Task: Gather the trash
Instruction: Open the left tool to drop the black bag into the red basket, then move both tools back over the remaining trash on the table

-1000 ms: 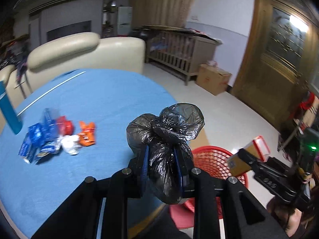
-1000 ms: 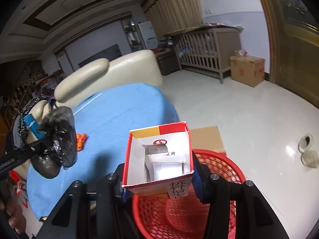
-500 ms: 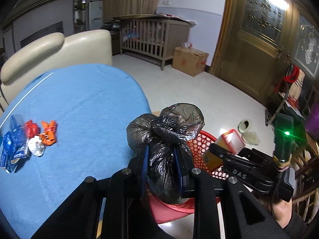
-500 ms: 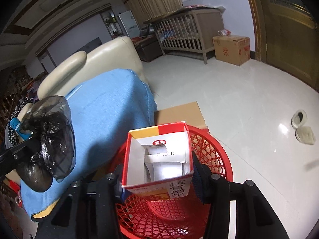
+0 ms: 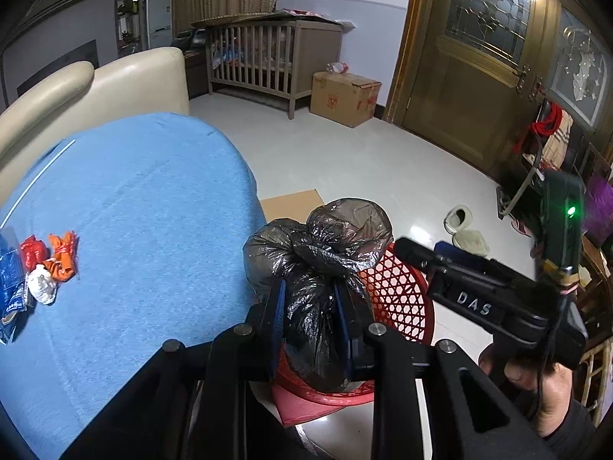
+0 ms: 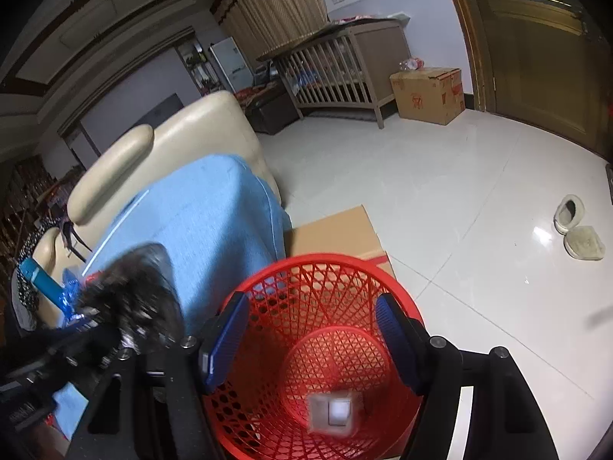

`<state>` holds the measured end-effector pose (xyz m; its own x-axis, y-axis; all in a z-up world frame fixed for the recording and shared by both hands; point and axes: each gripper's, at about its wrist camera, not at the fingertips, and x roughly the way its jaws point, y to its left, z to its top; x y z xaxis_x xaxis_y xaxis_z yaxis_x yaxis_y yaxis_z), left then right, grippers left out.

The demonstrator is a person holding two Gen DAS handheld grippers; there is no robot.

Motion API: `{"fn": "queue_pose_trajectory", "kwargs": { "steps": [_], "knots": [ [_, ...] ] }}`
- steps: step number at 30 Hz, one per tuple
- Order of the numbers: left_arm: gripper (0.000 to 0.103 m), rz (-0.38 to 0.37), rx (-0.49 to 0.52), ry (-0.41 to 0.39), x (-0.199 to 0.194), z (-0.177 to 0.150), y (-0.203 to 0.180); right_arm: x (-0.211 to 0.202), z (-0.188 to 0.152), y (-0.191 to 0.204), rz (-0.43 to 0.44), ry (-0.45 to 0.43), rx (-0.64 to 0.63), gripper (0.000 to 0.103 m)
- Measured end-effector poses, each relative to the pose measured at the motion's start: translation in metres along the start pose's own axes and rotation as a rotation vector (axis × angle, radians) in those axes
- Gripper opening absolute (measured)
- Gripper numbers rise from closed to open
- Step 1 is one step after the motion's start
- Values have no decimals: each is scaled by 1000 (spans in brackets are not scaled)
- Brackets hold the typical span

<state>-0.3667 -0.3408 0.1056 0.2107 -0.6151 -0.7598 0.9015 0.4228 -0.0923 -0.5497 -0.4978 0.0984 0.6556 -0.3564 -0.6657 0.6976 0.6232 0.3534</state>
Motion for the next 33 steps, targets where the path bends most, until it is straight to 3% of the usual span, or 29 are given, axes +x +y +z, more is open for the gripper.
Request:
{"fn": "queue_pose_trajectory", "kwargs": {
  "steps": [5,8,10,12,23,33],
  "knots": [
    [26,-27,23,37,13,1,-11,-10,6,2,13,-41,11,72],
    [34,-27,19,66,23,4,-15,-14,10,2,16,-60,23,72],
    [68,-19,7,88,30,4,-13,-17,12,1,18,-67,31,72],
    [76,-14,-10,83,31,3,-9,-19,14,-2,19,-74,38,72],
    [76,20,-135,59,6,-7,47,-20,12,16,72,-66,29,72],
    [76,180,-382,-24,-42,-55,155,-19,-1,90,175,-22,-109,74]
  ]
}}
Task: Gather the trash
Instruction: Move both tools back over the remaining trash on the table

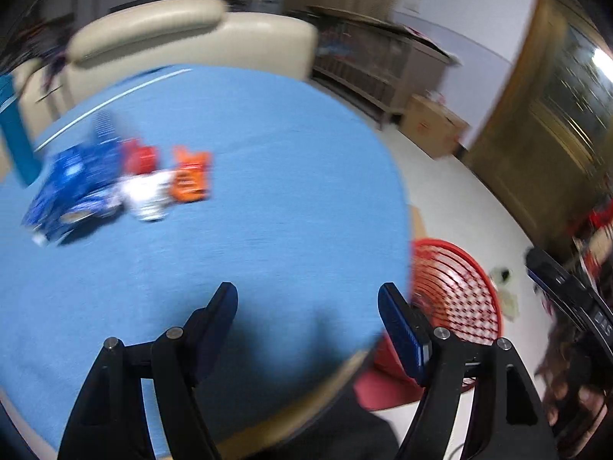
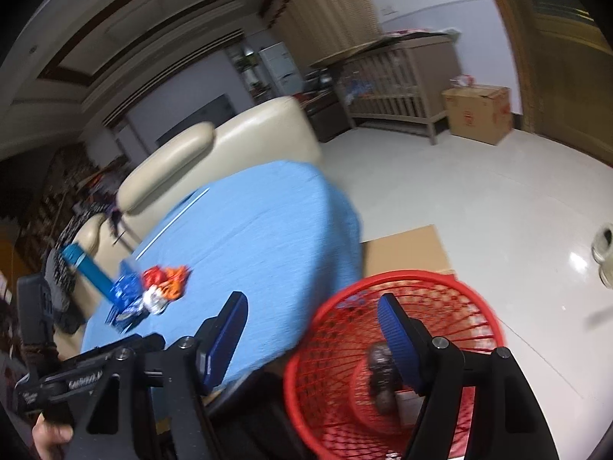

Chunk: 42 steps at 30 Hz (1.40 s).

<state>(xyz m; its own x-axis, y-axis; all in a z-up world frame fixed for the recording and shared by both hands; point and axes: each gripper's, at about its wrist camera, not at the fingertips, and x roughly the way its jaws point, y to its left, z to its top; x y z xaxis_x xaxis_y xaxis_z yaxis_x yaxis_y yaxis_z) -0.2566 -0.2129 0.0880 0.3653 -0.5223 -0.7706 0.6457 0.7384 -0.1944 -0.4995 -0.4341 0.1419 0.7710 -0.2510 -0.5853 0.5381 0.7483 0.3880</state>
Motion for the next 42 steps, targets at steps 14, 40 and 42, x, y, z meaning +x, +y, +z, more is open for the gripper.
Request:
{"fn": "queue_pose_trajectory", "kwargs": {
  "steps": [14,40,42],
  "knots": [
    [76,169,-261,-181,-67,-22,120,13,-32,147,164,87,-290,77],
    [77,373,-398,-307,-117,-80,211,114,-97,264,103,327,-474,86],
    [77,390,-379,-310,-116,-78,205,115,-101,266,112,313,-498,86]
  ]
}}
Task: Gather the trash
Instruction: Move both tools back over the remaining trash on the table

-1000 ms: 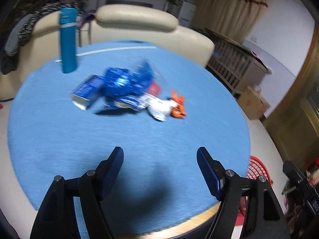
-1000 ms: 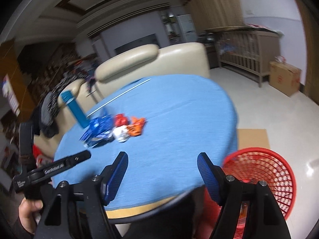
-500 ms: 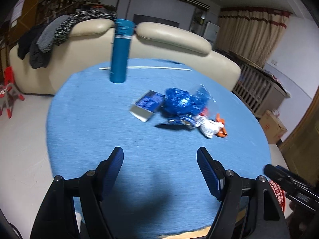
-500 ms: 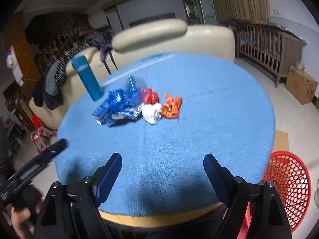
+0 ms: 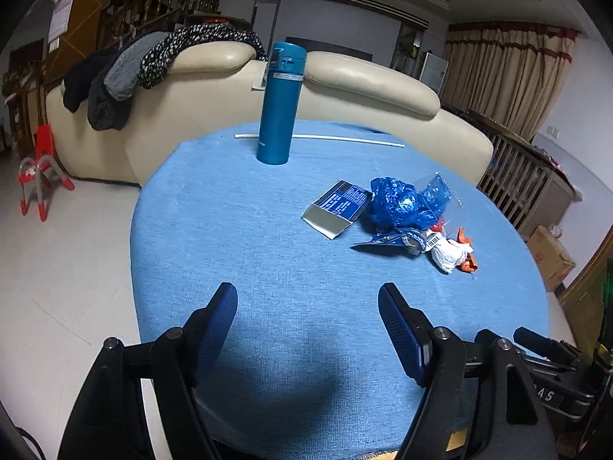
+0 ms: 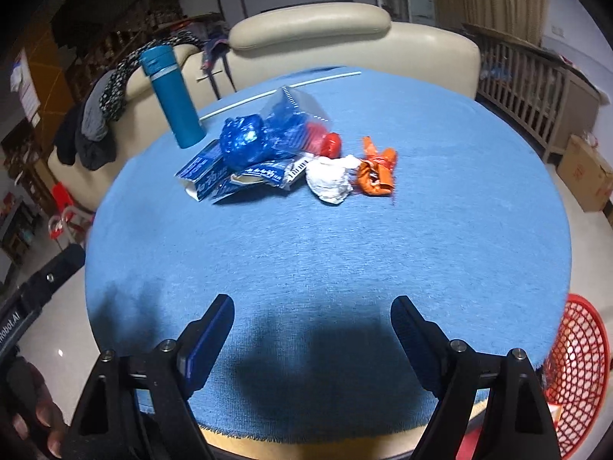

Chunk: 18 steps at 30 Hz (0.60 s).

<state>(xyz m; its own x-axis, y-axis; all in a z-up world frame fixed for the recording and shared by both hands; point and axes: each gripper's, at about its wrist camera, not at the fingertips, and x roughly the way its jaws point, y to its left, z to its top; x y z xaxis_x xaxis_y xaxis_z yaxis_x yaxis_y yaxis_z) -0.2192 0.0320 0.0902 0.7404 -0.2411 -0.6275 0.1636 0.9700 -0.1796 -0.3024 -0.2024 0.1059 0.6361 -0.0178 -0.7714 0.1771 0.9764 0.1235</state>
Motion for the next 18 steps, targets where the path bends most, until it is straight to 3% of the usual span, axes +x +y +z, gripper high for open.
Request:
{"fn": "queue_pose_trajectory", "kwargs": {
  "steps": [4,10,18],
  "knots": [
    [77,11,51,-24,-2,0,-17,-1,1,-5,-1,-47,-8,86],
    [77,-7,106,3,6,-3,-36,-2,5,-28,-18,-76,70,86],
    [77,32,93,49,31,7,-40,4,5,-53,-21,-95,134,86]
  ]
}}
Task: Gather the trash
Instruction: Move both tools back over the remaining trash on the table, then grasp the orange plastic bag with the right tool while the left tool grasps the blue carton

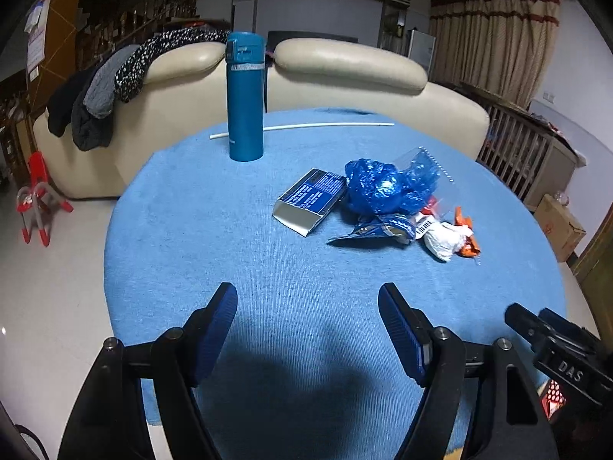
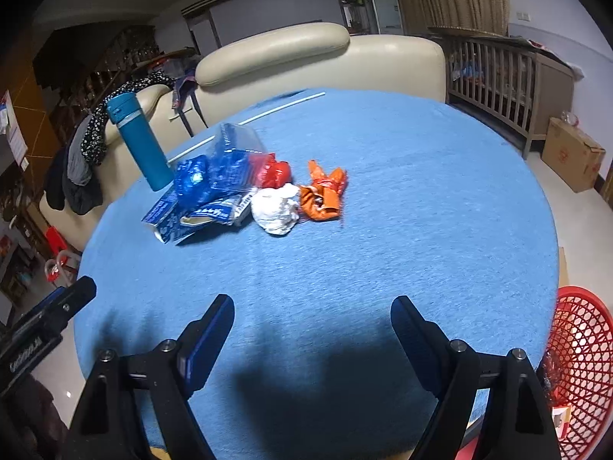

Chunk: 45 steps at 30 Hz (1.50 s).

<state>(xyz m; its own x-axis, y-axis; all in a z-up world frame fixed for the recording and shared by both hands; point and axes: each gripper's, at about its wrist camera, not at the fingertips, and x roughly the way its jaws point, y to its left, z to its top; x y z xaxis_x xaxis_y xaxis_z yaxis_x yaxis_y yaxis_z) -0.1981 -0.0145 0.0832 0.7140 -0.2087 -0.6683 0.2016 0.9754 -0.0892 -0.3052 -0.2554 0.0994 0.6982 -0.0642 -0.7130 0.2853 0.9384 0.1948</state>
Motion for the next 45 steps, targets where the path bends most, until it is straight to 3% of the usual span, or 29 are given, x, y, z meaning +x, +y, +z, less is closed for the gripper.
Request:
{"fn": "queue_pose_trajectory", "kwargs": {
  "steps": [17,26,31,37,44,45],
  "knots": [
    [77,37,30,7,12,4,-9,10,9,-23,-7,-10,55,86],
    [77,20,-26,31,24,2,12,21,31,-3,-30,-9,-7,86],
    [77,15,-57,30,27,5,26,38,47,8,-27,7,-37,86],
    [77,13,-108,56,36,4,40,61,86,-12,-21,1,63,86],
    [77,19,-100,59,41,5,39,116,113,-14,-3,113,100,86],
    [77,23,-100,61,42,6,40,125,113,-11,-7,130,83,79]
  ]
}}
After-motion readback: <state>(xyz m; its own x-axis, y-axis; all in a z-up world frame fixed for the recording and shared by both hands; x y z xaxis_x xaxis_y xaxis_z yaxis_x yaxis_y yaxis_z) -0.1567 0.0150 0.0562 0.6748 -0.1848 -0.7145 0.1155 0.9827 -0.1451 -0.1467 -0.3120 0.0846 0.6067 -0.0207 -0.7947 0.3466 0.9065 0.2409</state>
